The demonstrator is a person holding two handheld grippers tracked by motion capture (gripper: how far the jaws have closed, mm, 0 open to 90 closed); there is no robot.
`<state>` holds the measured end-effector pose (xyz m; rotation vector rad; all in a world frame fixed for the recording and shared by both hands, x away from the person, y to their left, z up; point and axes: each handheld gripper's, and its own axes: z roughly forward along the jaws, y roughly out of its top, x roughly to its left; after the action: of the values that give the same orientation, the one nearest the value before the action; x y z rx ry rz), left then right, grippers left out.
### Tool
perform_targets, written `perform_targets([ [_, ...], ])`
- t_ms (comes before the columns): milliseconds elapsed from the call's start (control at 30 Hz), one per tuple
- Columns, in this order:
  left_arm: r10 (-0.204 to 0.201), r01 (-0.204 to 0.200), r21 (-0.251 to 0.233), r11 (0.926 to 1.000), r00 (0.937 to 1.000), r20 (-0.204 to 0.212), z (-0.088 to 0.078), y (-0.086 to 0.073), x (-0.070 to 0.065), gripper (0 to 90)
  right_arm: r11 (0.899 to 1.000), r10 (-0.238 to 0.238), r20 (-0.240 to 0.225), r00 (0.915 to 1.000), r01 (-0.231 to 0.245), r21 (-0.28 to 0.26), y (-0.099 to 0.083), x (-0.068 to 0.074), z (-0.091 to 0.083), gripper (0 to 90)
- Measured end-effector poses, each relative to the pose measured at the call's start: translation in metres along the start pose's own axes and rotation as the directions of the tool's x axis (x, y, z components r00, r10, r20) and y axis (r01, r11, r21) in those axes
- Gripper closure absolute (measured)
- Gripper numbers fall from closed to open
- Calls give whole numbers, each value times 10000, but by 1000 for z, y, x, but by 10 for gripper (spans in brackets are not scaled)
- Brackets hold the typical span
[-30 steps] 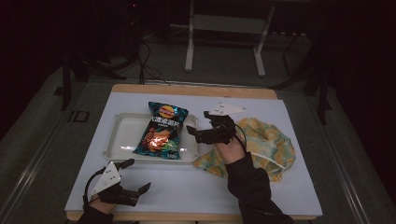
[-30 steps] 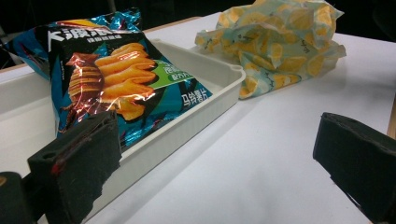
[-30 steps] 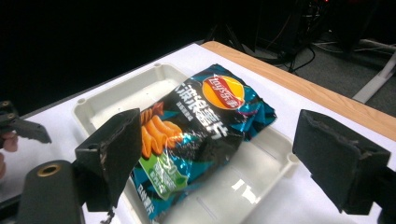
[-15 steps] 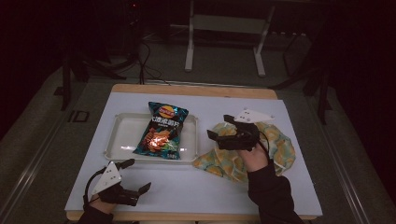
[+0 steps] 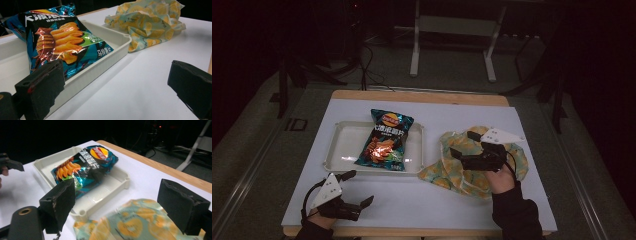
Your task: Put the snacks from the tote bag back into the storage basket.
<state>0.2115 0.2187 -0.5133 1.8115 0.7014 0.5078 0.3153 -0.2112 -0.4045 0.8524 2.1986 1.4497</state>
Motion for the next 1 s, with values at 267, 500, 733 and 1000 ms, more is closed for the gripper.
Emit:
perform_targets([
  [267, -2, 2, 60, 10000, 10000, -4, 0, 0, 0, 13, 9999, 100, 396, 9992, -96, -95, -16, -11, -20, 148],
  [500, 22, -22, 74, 10000, 10000, 10, 0, 0, 0, 13, 9998, 142, 824, 9965, -128, -174, -31, -20, -40, 148],
  [733, -11, 10, 97, 10000, 10000, 13, 1, 0, 0, 13, 9997, 154, 1228, 9923, -133, -184, -49, -28, -56, 148],
  [1000, 2, -2, 116, 9999, 10000, 9, 1, 0, 0, 13, 9995, 267, 1819, 9830, -233, -206, -67, -39, -69, 148],
])
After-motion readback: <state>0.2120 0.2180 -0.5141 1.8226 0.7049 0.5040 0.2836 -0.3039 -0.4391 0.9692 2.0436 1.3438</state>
